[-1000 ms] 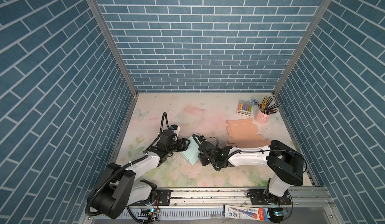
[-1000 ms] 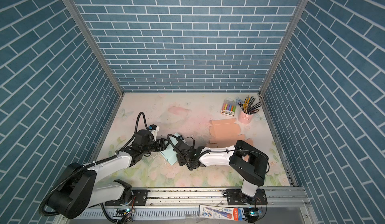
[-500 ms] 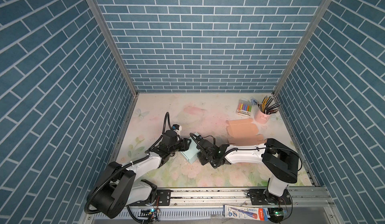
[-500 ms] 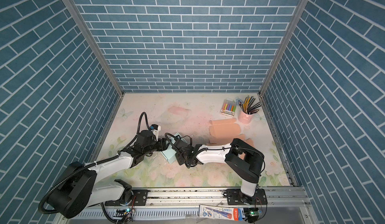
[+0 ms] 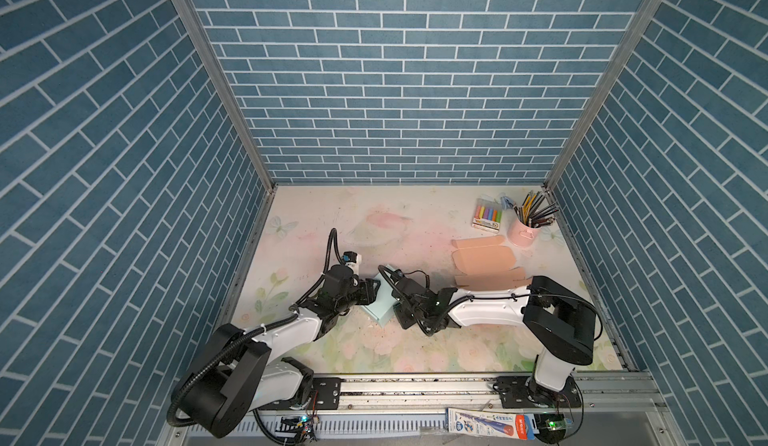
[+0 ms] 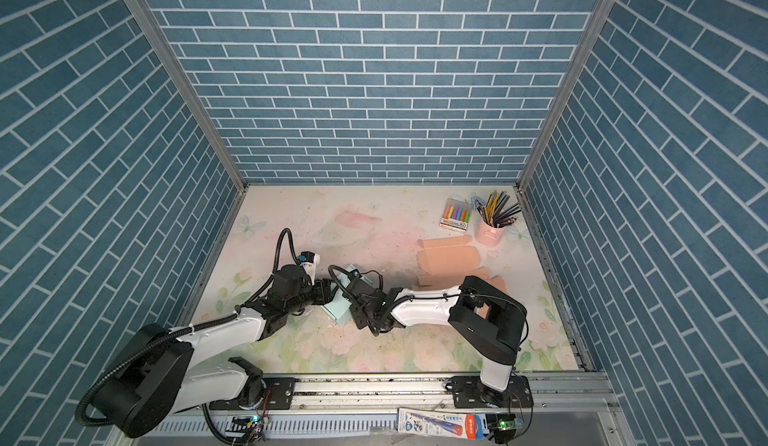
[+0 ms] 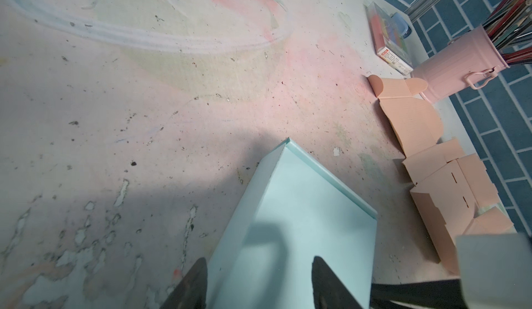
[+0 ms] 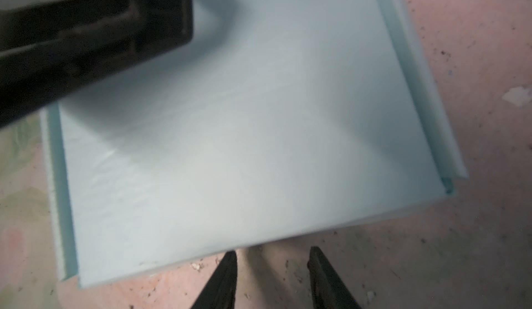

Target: Fold the paper box

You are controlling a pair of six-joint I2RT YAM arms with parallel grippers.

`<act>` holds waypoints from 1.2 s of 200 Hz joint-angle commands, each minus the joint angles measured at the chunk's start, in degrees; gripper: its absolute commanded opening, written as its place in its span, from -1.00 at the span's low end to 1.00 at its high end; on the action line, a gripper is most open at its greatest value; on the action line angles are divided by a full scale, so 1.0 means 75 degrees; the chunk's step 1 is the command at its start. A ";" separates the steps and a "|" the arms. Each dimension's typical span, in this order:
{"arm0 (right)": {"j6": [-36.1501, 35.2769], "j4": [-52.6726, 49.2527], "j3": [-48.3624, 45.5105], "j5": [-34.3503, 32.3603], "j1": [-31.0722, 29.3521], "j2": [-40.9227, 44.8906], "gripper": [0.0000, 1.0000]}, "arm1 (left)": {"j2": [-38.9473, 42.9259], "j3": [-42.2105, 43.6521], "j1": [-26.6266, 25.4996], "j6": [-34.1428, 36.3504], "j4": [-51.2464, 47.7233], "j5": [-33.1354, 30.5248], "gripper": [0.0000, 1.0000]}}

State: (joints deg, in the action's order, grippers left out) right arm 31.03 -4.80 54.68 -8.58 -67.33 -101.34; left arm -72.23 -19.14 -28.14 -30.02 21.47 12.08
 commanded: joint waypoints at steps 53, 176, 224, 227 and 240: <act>-0.0936 0.2882 -0.0627 -0.0670 -0.0532 -0.0134 -0.13 | -0.0230 0.0225 -0.0247 -0.0239 -0.0612 0.0941 0.13; -0.0957 0.3622 -0.0198 -0.0749 -0.0679 -0.0659 -0.08 | 0.0448 0.0650 -0.0248 -0.0403 -0.0591 0.1211 0.08; -0.0726 0.3419 -0.0595 -0.0590 -0.0703 -0.0329 -0.09 | 0.0576 0.0735 -0.0100 -0.0479 -0.0590 0.1271 0.08; -0.0634 0.3360 -0.0654 -0.0576 -0.0683 -0.0290 -0.09 | 0.0602 0.0751 -0.0065 -0.0484 -0.0582 0.1289 0.08; -0.0171 0.3187 -0.0927 -0.0268 -0.0514 -0.0123 -0.09 | 0.0683 0.0874 0.0162 -0.0538 -0.0515 0.1388 0.08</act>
State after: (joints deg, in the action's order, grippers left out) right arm 23.44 12.03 49.25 -13.41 -72.58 -104.12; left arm -67.59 -15.66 -27.31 -30.85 22.35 11.60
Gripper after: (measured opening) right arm 0.455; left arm 0.541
